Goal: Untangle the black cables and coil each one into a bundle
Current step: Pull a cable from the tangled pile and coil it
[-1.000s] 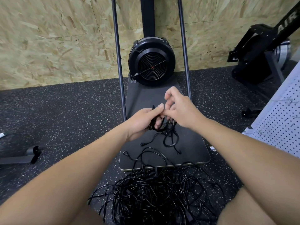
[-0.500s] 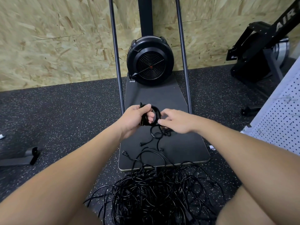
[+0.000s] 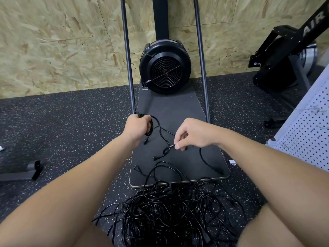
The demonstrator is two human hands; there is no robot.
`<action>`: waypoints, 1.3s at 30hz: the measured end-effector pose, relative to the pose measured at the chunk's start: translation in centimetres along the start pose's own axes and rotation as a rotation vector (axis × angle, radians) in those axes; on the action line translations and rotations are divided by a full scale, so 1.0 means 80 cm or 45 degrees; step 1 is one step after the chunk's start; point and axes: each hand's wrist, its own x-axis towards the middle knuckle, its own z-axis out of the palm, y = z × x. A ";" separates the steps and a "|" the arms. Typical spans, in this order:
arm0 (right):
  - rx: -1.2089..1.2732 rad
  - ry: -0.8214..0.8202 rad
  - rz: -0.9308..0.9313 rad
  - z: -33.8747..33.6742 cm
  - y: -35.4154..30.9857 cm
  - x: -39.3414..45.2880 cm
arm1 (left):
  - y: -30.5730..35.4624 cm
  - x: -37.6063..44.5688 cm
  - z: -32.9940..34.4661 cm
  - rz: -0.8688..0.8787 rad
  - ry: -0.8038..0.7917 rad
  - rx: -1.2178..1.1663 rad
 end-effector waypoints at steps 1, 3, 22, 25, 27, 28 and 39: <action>-0.034 -0.007 -0.002 0.002 0.003 0.002 | 0.002 0.002 -0.003 -0.016 0.032 -0.032; -0.052 0.002 -0.003 0.004 0.004 0.005 | 0.005 0.005 -0.009 -0.058 0.053 -0.095; 0.312 -0.326 0.240 0.023 -0.004 0.003 | 0.008 0.005 -0.004 0.100 -0.181 -0.460; 0.413 -0.097 0.246 0.020 0.005 0.009 | 0.016 0.001 -0.002 0.121 -0.218 -0.570; 0.470 0.108 0.258 0.015 0.014 0.014 | 0.020 0.000 -0.003 0.127 -0.224 -0.631; 0.493 0.201 0.254 0.012 0.018 0.015 | 0.022 0.001 -0.005 0.122 -0.221 -0.631; 0.267 0.489 -0.068 -0.002 0.007 0.010 | 0.003 0.004 -0.012 -0.050 -0.015 -0.169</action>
